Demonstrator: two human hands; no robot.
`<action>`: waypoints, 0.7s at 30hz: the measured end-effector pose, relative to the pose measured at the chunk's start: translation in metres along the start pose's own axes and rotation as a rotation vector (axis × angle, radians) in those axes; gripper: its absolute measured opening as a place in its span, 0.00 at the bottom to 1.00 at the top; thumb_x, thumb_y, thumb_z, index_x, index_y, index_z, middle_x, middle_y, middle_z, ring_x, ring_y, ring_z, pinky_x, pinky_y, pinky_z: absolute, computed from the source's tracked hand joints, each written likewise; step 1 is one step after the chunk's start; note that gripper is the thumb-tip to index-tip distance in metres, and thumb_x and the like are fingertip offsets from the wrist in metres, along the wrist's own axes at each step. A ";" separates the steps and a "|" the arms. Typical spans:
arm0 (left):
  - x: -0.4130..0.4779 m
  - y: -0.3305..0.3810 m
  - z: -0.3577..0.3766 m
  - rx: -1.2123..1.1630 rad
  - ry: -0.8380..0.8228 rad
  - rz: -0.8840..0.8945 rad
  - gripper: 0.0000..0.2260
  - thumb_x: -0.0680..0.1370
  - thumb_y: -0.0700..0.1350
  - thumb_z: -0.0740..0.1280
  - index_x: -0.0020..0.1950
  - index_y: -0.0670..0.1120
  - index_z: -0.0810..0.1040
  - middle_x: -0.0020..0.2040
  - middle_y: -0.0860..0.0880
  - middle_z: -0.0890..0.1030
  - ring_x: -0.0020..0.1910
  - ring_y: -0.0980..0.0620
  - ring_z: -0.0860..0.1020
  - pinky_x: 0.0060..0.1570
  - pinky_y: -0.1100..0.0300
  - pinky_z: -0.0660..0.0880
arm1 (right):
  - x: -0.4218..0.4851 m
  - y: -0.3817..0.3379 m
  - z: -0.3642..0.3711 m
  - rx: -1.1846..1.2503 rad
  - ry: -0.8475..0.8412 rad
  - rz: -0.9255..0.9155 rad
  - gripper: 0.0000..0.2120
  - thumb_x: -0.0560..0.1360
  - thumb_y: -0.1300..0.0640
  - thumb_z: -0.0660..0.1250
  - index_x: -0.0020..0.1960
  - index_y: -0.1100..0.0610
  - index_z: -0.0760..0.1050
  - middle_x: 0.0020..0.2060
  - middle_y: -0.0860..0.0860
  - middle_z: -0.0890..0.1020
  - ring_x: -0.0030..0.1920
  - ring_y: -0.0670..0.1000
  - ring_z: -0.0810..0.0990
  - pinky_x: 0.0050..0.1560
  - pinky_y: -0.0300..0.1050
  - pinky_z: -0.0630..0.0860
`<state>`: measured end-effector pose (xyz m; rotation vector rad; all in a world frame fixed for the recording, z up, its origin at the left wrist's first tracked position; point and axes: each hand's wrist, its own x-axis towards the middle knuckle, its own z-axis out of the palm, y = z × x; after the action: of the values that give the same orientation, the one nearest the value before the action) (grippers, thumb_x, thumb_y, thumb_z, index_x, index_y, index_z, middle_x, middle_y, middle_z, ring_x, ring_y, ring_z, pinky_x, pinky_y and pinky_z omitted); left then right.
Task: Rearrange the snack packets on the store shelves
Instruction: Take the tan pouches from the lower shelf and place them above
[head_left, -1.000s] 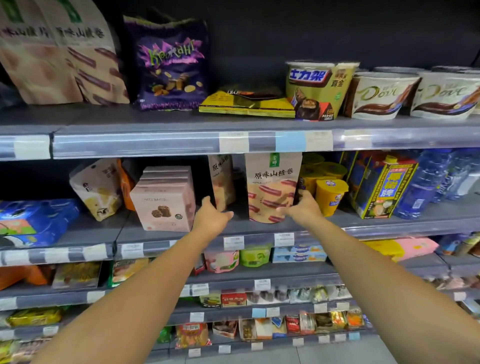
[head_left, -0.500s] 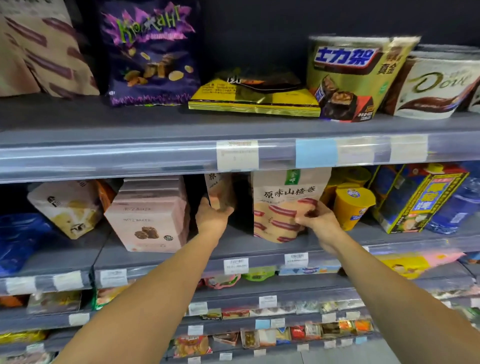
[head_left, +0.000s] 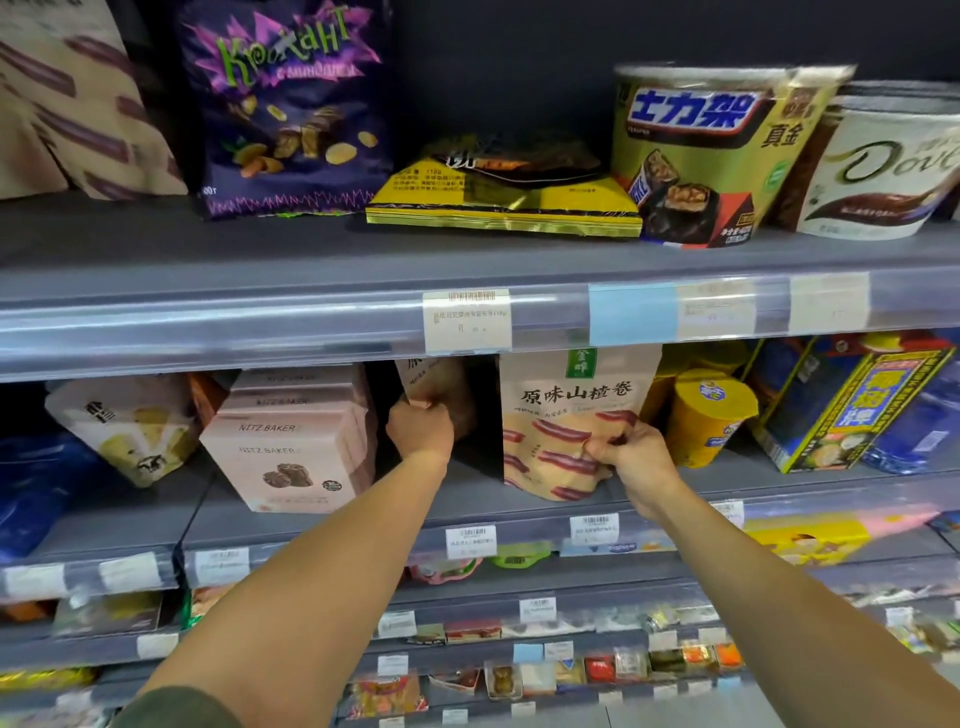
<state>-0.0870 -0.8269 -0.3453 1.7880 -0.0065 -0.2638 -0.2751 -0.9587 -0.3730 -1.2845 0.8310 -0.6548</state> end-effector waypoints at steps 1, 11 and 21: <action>-0.001 0.001 -0.002 -0.006 -0.011 -0.009 0.07 0.73 0.37 0.66 0.48 0.39 0.81 0.49 0.38 0.83 0.49 0.41 0.81 0.52 0.51 0.78 | -0.002 -0.001 0.001 0.024 0.013 0.001 0.15 0.71 0.75 0.67 0.48 0.55 0.78 0.46 0.53 0.83 0.47 0.56 0.82 0.32 0.44 0.79; -0.035 0.022 -0.044 0.081 -0.067 0.104 0.05 0.73 0.43 0.71 0.43 0.42 0.79 0.44 0.42 0.83 0.45 0.43 0.81 0.41 0.56 0.77 | -0.039 -0.012 -0.004 0.049 0.070 0.071 0.12 0.72 0.70 0.69 0.52 0.57 0.80 0.47 0.54 0.85 0.48 0.56 0.83 0.53 0.56 0.79; -0.131 0.008 -0.129 0.325 -0.121 0.200 0.13 0.71 0.46 0.74 0.32 0.45 0.73 0.39 0.42 0.82 0.40 0.42 0.81 0.37 0.50 0.78 | -0.135 -0.015 -0.028 0.025 0.030 0.103 0.12 0.71 0.67 0.72 0.54 0.64 0.79 0.46 0.55 0.86 0.47 0.55 0.83 0.48 0.48 0.79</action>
<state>-0.1901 -0.6852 -0.2881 2.0735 -0.3299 -0.2357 -0.3729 -0.8672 -0.3380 -1.2034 0.9045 -0.6023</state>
